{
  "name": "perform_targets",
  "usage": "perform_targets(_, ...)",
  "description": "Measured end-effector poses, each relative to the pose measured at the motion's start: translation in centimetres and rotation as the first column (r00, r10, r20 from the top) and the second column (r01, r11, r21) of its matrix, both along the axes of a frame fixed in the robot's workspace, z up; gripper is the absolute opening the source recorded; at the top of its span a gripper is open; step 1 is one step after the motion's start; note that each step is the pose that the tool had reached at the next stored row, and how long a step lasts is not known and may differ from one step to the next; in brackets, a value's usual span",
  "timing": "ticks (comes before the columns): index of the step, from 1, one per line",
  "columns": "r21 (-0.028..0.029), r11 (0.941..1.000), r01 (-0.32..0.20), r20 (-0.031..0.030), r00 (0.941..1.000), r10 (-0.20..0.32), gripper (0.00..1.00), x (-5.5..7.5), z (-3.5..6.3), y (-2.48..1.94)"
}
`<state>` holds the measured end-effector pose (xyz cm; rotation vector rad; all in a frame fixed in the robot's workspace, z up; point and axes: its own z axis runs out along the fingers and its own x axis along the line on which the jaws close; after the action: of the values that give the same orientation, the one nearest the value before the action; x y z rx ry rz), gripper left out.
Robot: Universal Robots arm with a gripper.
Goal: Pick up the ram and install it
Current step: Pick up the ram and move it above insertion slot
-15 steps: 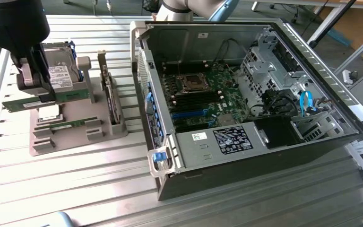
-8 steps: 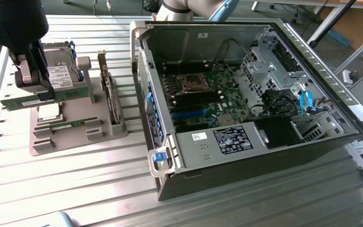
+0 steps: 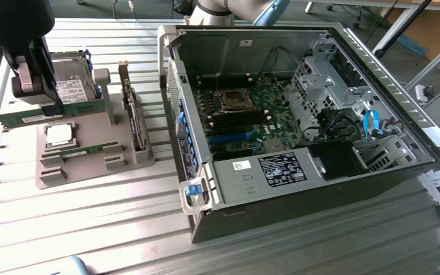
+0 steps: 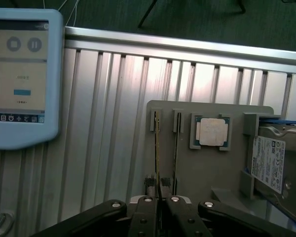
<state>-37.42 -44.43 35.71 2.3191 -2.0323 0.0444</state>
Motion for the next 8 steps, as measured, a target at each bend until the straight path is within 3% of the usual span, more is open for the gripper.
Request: perform_targets(8, 0.0, 1.0, 0.0, 0.0001, 1.0, 0.0, 0.13, 0.0, 0.68, 0.0)
